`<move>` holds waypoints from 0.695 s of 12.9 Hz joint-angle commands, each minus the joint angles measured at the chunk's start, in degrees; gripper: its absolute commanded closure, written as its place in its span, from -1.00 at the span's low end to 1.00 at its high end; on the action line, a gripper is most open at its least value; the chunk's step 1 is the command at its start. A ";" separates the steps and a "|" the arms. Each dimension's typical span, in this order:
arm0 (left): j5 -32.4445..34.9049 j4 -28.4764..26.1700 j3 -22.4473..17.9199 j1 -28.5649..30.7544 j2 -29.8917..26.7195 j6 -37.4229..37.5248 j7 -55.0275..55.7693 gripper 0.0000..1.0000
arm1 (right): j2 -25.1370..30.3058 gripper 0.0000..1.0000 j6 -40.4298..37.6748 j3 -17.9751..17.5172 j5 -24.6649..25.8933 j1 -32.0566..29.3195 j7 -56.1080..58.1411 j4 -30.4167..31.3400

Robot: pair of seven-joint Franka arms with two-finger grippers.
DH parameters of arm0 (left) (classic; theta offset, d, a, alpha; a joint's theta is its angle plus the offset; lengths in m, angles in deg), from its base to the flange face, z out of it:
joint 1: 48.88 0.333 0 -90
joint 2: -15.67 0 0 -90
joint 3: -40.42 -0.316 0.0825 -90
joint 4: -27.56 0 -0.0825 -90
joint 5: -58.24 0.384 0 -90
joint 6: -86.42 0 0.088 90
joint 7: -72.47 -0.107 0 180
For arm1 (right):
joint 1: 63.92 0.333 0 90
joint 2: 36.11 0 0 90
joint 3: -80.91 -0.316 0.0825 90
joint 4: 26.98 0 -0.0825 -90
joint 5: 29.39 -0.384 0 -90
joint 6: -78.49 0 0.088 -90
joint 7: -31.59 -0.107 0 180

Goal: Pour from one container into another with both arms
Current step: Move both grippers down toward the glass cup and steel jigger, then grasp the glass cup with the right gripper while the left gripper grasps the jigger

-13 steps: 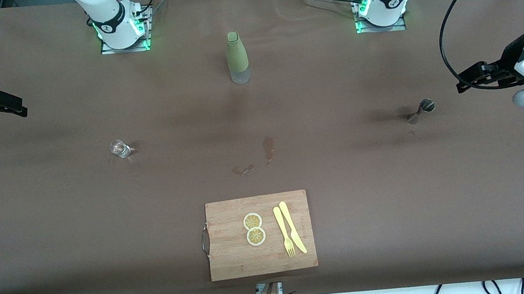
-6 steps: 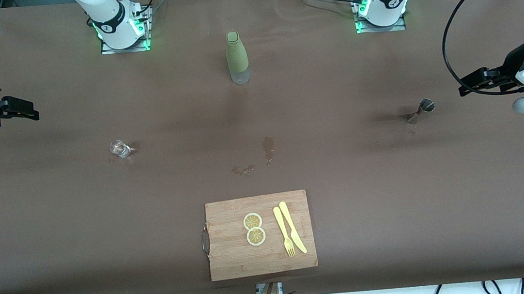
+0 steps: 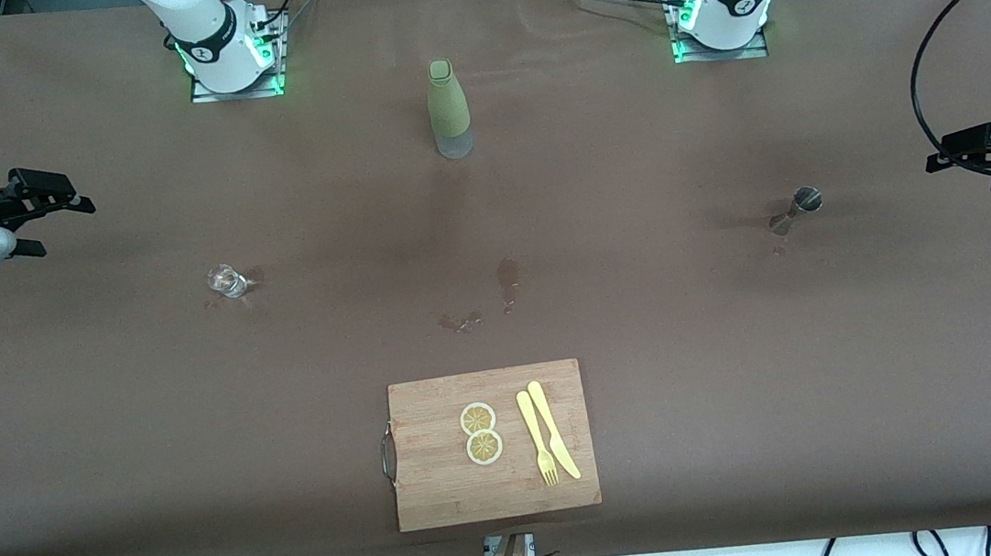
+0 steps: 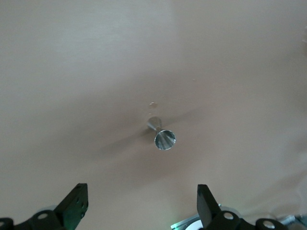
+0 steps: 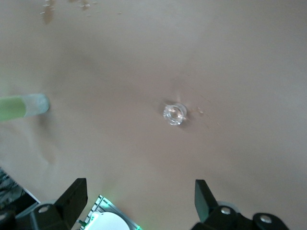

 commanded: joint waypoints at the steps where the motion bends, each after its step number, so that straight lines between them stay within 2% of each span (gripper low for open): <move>1: -9.00 -2.05 -5.45 0.23 2.24 0.53 -15.37 -1.00 | 0.24 -0.99 1.55 5.63 -7.85 -0.64 13.81 6.24; 4: -19.82 -6.27 -11.61 1.36 4.88 0.62 -38.12 -1.00 | -0.03 -0.98 4.63 11.18 -14.01 -0.73 31.03 12.49; 6: -27.55 -11.71 -15.91 2.86 7.08 0.70 -52.98 -1.00 | -1.25 -0.98 5.60 14.69 -20.24 -0.82 43.59 16.62; 7: -31.42 -13.91 -17.76 3.73 8.48 0.70 -60.97 -1.00 | -3.52 -0.98 6.74 16.54 -23.84 -0.82 51.05 18.64; 9: -37.58 -16.55 -18.39 6.72 11.55 0.97 -75.92 -1.00 | -10.88 -0.98 8.85 18.57 -32.62 -2.12 68.00 19.45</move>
